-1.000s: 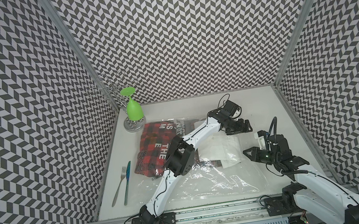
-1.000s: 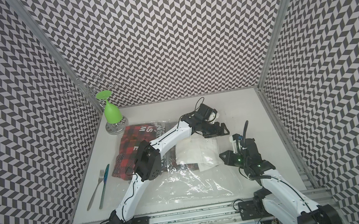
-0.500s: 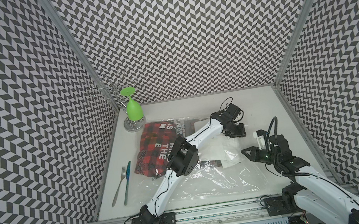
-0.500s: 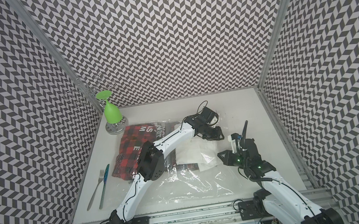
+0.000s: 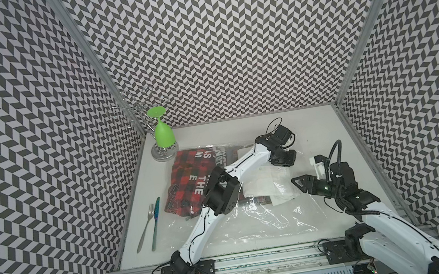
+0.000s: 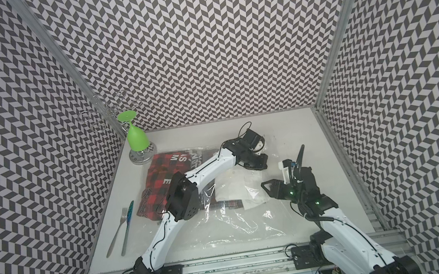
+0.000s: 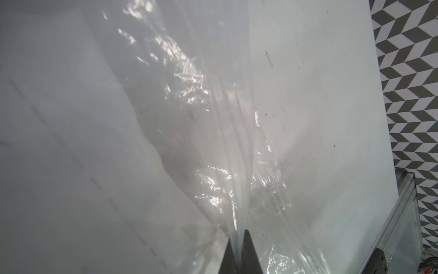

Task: Take the shirt out of the vacuum bag
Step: Open the vacuum bag at the center of the board, then take out the shirt from the vacuum bag.

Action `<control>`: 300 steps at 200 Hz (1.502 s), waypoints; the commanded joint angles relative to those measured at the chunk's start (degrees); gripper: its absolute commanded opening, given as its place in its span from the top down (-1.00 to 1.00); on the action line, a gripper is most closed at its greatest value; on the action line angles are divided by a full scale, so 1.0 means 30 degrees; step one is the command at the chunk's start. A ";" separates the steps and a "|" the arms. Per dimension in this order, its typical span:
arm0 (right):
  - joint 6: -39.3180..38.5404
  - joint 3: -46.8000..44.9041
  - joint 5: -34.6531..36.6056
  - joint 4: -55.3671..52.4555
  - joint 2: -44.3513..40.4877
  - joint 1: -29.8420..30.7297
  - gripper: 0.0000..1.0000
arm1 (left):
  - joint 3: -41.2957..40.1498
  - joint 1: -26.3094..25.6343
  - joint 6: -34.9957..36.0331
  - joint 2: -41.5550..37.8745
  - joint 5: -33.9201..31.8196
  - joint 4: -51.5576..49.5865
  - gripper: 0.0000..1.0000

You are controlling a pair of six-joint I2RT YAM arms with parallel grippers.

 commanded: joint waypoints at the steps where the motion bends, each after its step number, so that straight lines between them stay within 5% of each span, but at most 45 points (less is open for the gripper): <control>1: 0.1291 0.1292 -0.0243 0.1972 0.0424 -0.0806 -0.24 | -0.0899 0.0769 0.0466 -0.2393 -0.0114 0.0036 1.00; 46: 0.1815 0.4376 -0.2107 0.1241 0.3758 -0.2927 -0.19 | -0.4191 0.1506 -0.0087 -0.5530 0.0723 0.1759 1.00; 70: 0.3393 0.4257 -0.5725 0.4099 0.6448 -0.3984 -0.09 | -0.6290 0.1994 -0.0489 -0.7106 0.1072 0.2454 1.00; 106: 0.1709 0.6476 -0.6979 0.2014 1.1076 -0.3958 0.05 | -0.8093 0.2103 -0.0600 -0.8463 0.1509 0.3378 1.00; 160: -0.1675 0.8818 -0.3851 -0.1120 1.3993 -0.3519 -0.01 | -1.0941 0.2186 -0.1207 -0.9535 0.2429 0.5335 1.00; 207: -0.2314 0.8511 -0.2939 0.0134 1.5743 -0.3331 -0.09 | -1.1761 0.2227 -0.1126 -0.9770 0.2656 0.5529 1.00; 300: -0.1061 0.7103 -0.5447 0.5588 1.7257 -0.2816 -0.10 | -1.6330 0.2407 -0.0650 -1.0526 0.2126 0.6477 1.00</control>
